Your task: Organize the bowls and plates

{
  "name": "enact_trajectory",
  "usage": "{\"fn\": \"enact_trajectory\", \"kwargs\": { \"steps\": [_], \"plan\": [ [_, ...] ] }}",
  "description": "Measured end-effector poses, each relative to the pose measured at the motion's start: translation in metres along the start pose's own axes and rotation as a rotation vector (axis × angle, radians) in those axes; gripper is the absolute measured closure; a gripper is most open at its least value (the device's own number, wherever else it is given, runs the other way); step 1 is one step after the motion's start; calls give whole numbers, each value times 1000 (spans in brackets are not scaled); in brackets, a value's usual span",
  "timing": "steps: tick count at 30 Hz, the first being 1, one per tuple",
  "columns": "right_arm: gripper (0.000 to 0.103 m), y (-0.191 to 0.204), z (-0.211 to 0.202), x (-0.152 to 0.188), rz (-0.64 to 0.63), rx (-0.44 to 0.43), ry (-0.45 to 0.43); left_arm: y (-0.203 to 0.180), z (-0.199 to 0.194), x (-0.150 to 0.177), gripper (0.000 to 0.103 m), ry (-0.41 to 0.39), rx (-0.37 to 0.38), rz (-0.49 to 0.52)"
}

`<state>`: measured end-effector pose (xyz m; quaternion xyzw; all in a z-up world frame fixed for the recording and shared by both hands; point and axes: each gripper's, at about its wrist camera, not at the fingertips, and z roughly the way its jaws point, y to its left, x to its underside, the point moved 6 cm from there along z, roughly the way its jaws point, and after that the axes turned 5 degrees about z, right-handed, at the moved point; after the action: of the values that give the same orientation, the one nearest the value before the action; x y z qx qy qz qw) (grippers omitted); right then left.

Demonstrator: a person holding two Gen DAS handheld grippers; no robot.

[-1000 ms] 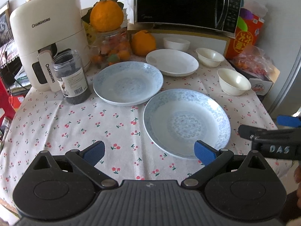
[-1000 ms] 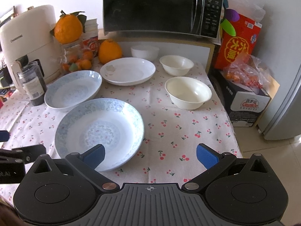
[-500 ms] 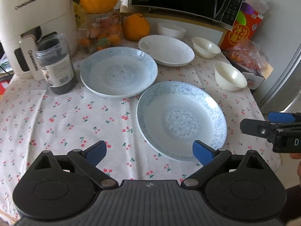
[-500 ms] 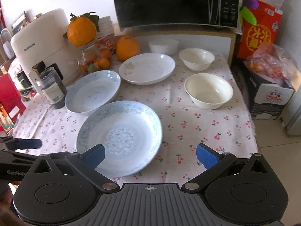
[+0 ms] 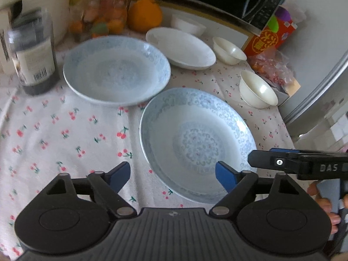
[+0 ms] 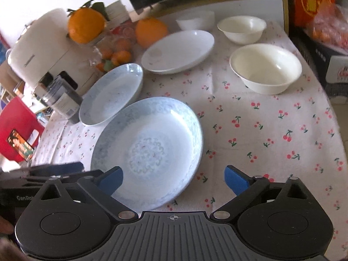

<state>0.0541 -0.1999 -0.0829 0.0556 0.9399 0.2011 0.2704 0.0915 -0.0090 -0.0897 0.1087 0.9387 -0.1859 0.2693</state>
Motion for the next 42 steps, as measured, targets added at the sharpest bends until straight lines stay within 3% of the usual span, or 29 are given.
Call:
{"fn": "enact_trajectory", "kwargs": {
  "steps": [4,12,18,26,31,42],
  "plan": [
    [15,-4,12,-1,30,-4,21,3,5,-2,31,15,30,-48],
    [56,-7,25,-2,64,6,39,4,16,-3,54,18,26,-48],
    [73,-14,28,-2,86,18,30,13,19,-1,72,17,4,-73],
    [88,-16,29,-3,82,53,-8,20,16,2,89,-1,-39,-66],
    [90,-18,23,-7,79,77,-43,12,14,3,89,-25,-50,-15],
    [92,-34,26,-26,108,126,-88,-5,31,-10,89,-31,-65,-7]
  ]
}}
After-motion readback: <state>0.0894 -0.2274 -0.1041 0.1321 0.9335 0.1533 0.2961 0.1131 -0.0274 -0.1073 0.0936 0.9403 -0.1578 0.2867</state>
